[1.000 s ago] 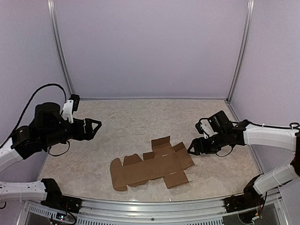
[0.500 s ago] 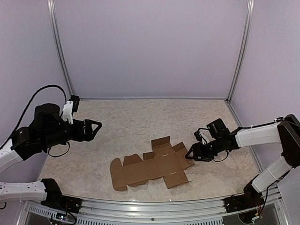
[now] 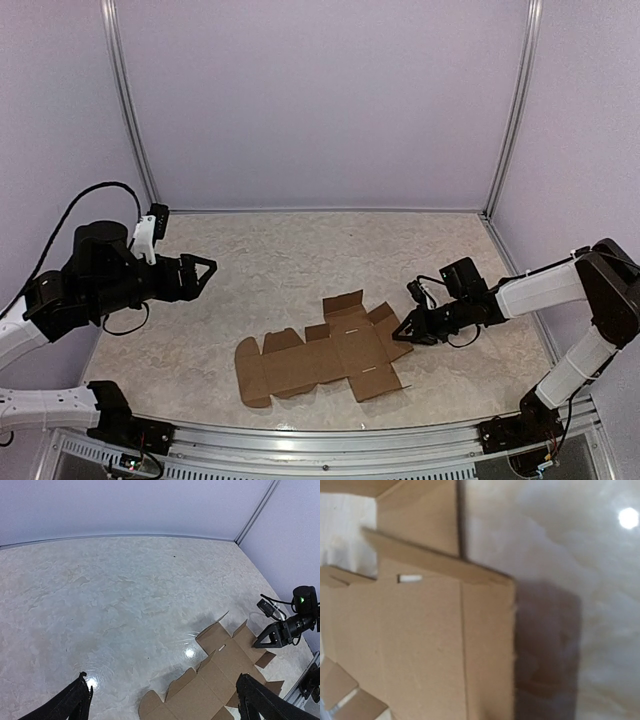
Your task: Fold the paper box
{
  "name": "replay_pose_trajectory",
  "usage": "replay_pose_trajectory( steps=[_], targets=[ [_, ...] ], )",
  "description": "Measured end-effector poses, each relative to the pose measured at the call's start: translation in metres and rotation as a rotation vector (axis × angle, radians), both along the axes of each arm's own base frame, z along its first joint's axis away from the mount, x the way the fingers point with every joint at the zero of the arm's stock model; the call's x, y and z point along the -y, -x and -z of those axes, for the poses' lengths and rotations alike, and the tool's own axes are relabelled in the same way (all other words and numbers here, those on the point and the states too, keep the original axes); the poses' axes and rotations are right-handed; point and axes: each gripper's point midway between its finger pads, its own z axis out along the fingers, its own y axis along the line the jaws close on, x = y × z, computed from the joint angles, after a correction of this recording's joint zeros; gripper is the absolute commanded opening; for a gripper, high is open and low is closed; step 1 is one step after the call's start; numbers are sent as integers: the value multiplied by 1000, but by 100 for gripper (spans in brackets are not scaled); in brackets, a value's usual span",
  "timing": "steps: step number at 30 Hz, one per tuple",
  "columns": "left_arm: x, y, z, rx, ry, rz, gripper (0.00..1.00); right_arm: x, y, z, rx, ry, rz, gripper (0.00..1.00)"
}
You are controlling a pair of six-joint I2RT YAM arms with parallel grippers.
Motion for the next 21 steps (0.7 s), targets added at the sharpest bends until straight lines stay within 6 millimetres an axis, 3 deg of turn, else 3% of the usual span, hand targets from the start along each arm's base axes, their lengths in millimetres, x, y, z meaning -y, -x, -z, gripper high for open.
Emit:
replay_pose_trajectory(
  steps=[5, 13, 17, 21],
  targets=[
    [0, 0, 0, 0, -1, -2, 99, -2, 1, -2, 8, -15, -17, 0],
    [1, -1, 3, -6, -8, -1, 99, -4, 3, -15, 52, -34, -52, 0],
    [-1, 0, 5, -12, -20, -4, 99, -6, -2, -34, 104, -32, -79, 0],
    [-4, -1, 0, -6, -35, -13, 99, -11, -16, -70, 213, -30, -112, 0]
  ],
)
